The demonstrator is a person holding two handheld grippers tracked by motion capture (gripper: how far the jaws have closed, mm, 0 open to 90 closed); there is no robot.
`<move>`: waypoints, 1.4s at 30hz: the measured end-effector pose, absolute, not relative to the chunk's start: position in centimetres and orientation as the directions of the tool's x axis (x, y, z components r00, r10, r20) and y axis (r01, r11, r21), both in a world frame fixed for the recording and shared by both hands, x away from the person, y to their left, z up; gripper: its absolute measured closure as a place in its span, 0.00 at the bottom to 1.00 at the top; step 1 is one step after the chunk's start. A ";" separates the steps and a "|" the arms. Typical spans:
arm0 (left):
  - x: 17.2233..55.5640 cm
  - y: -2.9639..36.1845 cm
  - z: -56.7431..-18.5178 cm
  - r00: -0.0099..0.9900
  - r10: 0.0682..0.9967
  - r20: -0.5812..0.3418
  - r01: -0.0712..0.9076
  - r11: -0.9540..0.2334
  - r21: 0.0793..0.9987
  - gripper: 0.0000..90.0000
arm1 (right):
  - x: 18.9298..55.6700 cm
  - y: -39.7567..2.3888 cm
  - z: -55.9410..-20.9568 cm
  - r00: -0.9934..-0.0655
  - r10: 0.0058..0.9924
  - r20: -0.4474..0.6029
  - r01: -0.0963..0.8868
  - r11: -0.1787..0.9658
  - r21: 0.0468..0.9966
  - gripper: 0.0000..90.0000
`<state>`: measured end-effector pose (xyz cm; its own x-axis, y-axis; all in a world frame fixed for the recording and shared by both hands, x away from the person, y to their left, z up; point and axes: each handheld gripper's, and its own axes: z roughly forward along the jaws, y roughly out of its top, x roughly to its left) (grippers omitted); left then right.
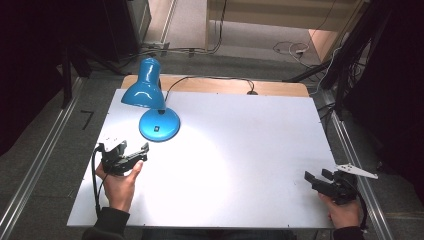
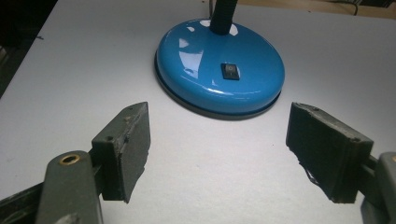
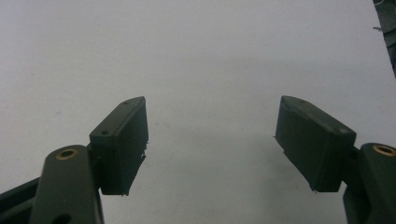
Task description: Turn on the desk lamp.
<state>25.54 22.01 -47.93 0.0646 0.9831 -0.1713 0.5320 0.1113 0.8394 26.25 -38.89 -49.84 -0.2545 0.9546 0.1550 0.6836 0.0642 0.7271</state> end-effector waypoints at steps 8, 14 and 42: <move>24.5 22.1 -47.9 0.075 0.984 -0.165 0.537 0.099 0.837 0.26 | 26.2 -38.9 -49.8 -0.254 0.955 0.154 0.684 0.065 0.727 0.27; 23.8 21.9 -48.0 0.083 0.984 -0.158 0.545 0.088 0.834 0.26 | 26.3 -38.9 -49.9 -0.256 0.955 0.151 0.683 0.068 0.728 0.27; 21.4 22.3 -48.1 0.085 0.984 -0.158 0.545 0.086 0.834 0.26 | 26.2 -38.9 -49.9 -0.251 0.956 0.150 0.687 0.067 0.723 0.27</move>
<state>21.44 22.32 -48.08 0.0855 0.9838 -0.1577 0.5451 0.0863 0.8339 26.24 -38.88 -49.87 -0.2511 0.9563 0.1501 0.6874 0.0670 0.7231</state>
